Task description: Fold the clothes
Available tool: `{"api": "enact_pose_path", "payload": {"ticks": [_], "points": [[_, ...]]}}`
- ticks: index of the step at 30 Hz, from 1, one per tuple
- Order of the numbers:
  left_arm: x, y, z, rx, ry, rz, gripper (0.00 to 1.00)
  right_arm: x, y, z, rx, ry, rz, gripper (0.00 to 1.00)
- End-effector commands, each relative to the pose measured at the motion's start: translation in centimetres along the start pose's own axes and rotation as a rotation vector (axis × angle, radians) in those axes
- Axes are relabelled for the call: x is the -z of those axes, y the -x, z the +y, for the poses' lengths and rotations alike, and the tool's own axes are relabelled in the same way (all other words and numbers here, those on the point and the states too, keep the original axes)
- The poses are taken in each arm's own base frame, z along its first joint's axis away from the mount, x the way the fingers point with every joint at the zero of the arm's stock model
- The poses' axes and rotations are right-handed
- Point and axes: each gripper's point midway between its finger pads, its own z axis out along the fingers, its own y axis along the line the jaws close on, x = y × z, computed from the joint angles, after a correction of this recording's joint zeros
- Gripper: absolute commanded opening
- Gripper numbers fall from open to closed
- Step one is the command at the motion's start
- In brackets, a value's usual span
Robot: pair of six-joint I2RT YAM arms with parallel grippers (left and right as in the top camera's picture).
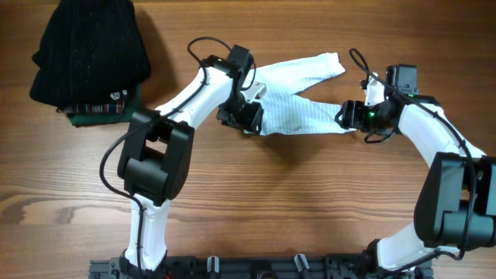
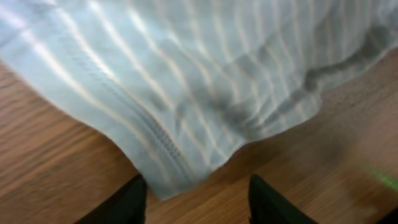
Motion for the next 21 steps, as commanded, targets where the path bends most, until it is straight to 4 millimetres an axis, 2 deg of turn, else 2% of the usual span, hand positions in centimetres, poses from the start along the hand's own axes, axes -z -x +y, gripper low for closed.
{"api": "enact_pose_path", "payload": {"ticks": [1, 6, 11, 13, 15, 16, 17, 18, 21], "points": [[0.1, -0.3, -1.9, -0.04, -0.015, 0.0, 0.5, -1.0, -0.4, -0.2, 0.004, 0.01, 0.017, 0.76], [0.0, -0.4, -1.9, -0.047, 0.002, 0.005, 0.5, -2.8, -1.6, -0.8, -0.012, 0.009, 0.074, 0.75], [0.1, -1.1, -0.3, -0.037, 0.098, 0.031, 0.5, -4.2, -2.7, -1.2, -0.029, 0.007, 0.122, 0.74], [0.1, -1.2, -0.2, -0.036, 0.098, 0.035, 0.45, -4.4, -3.0, -1.2, -0.037, 0.008, 0.133, 0.7], [0.1, -1.1, -0.3, -0.037, 0.098, 0.032, 0.36, -4.4, -3.1, -1.2, -0.054, 0.006, 0.138, 0.62], [0.1, -1.0, -0.3, -0.03, 0.098, 0.027, 0.27, -4.3, -3.3, -0.9, -0.065, 0.026, 0.146, 0.46], [0.1, -1.0, -0.3, -0.03, 0.098, 0.028, 0.26, -4.3, -3.4, -0.8, -0.07, 0.031, 0.149, 0.41], [0.1, -1.0, -0.3, -0.03, 0.098, 0.028, 0.25, -4.3, -3.5, -0.6, -0.073, 0.038, 0.153, 0.37], [0.1, -1.0, -0.3, -0.03, 0.098, 0.027, 0.25, -4.3, -3.6, -0.3, -0.076, 0.057, 0.158, 0.34]]}}
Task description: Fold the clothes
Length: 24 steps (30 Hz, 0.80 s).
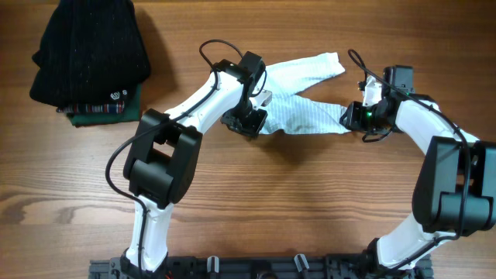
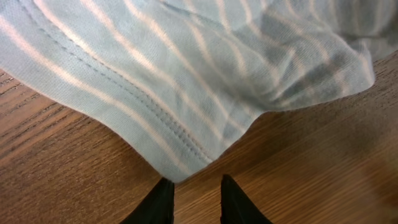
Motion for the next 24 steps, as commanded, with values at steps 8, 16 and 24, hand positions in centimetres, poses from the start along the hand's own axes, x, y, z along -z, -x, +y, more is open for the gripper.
{"api": "enact_pose_path", "payload": {"ticks": [8, 16, 24], "points": [[0.7, 0.8, 0.1, 0.001, 0.008, -0.047, 0.22, -2.0, -2.9, 0.5, -0.04, 0.064, 0.107, 0.32], [0.9, 3.0, -0.1, 0.18, -0.009, -0.137, 0.31, -1.9, -3.5, 0.5, -0.04, 0.063, 0.13, 0.34], [0.1, 3.3, 0.2, 0.341, -0.019, -0.133, 0.25, -2.0, -3.5, 0.6, -0.032, 0.063, 0.129, 0.34]]}}
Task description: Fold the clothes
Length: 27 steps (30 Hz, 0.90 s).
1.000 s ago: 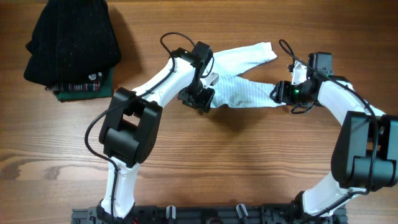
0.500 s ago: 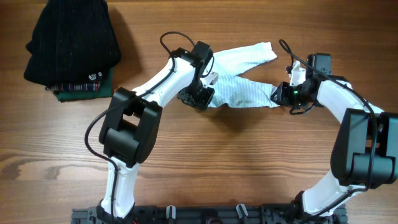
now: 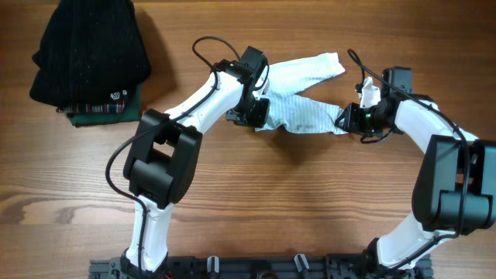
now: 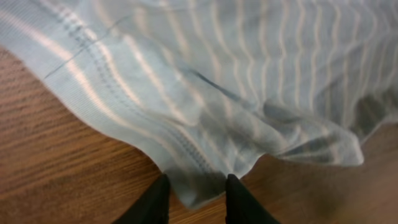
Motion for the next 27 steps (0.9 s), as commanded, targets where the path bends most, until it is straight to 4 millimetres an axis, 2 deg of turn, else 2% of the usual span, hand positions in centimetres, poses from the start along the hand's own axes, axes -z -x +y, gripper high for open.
{"api": "enact_pose_path", "payload": {"ticks": [1, 7, 13, 19, 22, 24, 27], "points": [[-0.4, 0.0, 0.3, 0.134, 0.004, 0.004, 0.24, -1.8, -2.6, -0.7, -0.024, -0.007, 0.092, 0.34], [-1.5, 0.2, 0.4, 0.186, 0.003, 0.004, 0.2, -1.8, -2.6, -0.7, -0.013, -0.007, 0.091, 0.34], [-1.9, 0.0, 0.5, 0.19, 0.006, 0.014, 0.21, -1.8, -2.6, -0.7, -0.014, -0.006, 0.091, 0.37], [-2.5, -0.2, 0.2, 0.197, 0.002, 0.014, 0.4, -1.8, -2.7, -0.7, -0.015, -0.007, 0.095, 0.43], [-2.9, 0.1, -0.1, 0.203, -0.008, -0.006, 0.42, -1.8, -2.6, -0.7, -0.016, -0.007, 0.095, 0.45], [-2.9, 0.4, -0.4, 0.208, -0.018, -0.015, 0.39, -1.8, -2.7, -0.7, -0.015, -0.007, 0.095, 0.45], [-3.0, 0.5, -0.8, 0.2, -0.025, -0.024, 0.23, -1.8, -2.8, -0.7, -0.016, -0.007, 0.099, 0.43]]}}
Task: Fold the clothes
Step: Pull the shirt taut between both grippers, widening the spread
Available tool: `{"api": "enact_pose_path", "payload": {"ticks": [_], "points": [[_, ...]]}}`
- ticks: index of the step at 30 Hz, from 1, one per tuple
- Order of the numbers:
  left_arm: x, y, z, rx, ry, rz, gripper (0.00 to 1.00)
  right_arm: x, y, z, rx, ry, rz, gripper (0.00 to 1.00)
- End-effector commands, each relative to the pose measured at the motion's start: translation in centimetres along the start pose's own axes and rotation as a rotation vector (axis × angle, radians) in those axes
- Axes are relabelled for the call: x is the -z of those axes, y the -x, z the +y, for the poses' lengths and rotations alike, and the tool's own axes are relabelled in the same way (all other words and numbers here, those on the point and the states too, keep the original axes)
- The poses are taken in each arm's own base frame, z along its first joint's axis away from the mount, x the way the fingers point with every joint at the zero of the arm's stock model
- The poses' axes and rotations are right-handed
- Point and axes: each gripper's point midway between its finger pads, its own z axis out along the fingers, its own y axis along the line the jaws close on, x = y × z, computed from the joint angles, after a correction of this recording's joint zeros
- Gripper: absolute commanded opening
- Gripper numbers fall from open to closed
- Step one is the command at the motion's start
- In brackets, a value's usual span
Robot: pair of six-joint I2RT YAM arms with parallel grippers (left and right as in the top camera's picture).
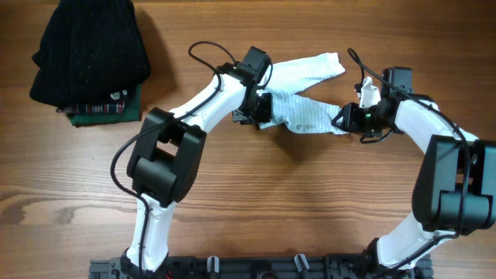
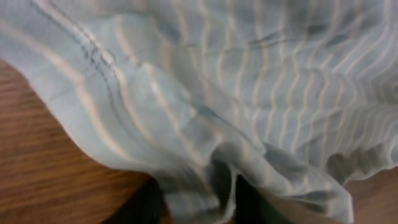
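Observation:
A white, faintly striped garment lies crumpled at the table's upper middle, one sleeve stretching up and right. My left gripper sits at its left edge. In the left wrist view the cloth fills the frame and a bunched hem lies between the dark fingertips, so that gripper is shut on it. My right gripper touches the garment's right end; its fingers are hidden under the wrist.
A folded stack topped by a black knit, with green plaid cloth under it, lies at the far left corner. Bare wooden table spreads in front of the garment. Both arms' bases stand at the near edge.
More cloth is bunched between the left fingers, and the hem now covers them. The garment's left edge has shifted slightly up and right with the gripper. The right arm is nearly still.
First my left gripper was wide open at the garment's lower-left hem. Then its fingers stood close together just short of the hem's corner. Then the hem lay between them, and now they are shut on a bunched fold while the garment has drawn in.

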Motion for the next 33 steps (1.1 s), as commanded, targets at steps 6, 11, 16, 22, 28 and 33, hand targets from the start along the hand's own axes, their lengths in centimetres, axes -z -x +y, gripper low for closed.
{"api": "enact_pose_path", "payload": {"ticks": [6, 11, 16, 22, 28, 33], "points": [[-1.7, -1.4, 0.3, 0.014, 0.019, 0.042, 0.04, -1.8, -2.8, -1.2, -0.023, -0.031, 0.101, 0.23], [-1.6, -1.9, 0.7, 0.017, 0.031, 0.062, 0.04, -1.8, -2.8, -1.2, -0.024, -0.031, 0.101, 0.09], [-1.3, -2.1, 1.2, 0.001, 0.042, 0.076, 0.04, -1.8, -2.7, -1.2, -0.031, -0.031, 0.096, 0.04], [1.4, -1.3, 2.8, 0.0, 0.043, 0.061, 0.04, -0.6, -1.2, -0.6, -0.025, -0.029, 0.055, 0.04], [5.3, 0.0, 4.7, 0.038, 0.034, 0.014, 0.04, 2.3, 0.8, 0.7, 0.003, -0.025, -0.02, 0.04], [6.6, 0.4, 5.7, 0.039, 0.035, -0.004, 0.04, 3.4, 0.8, 1.3, 0.005, -0.02, -0.024, 0.04]]}}
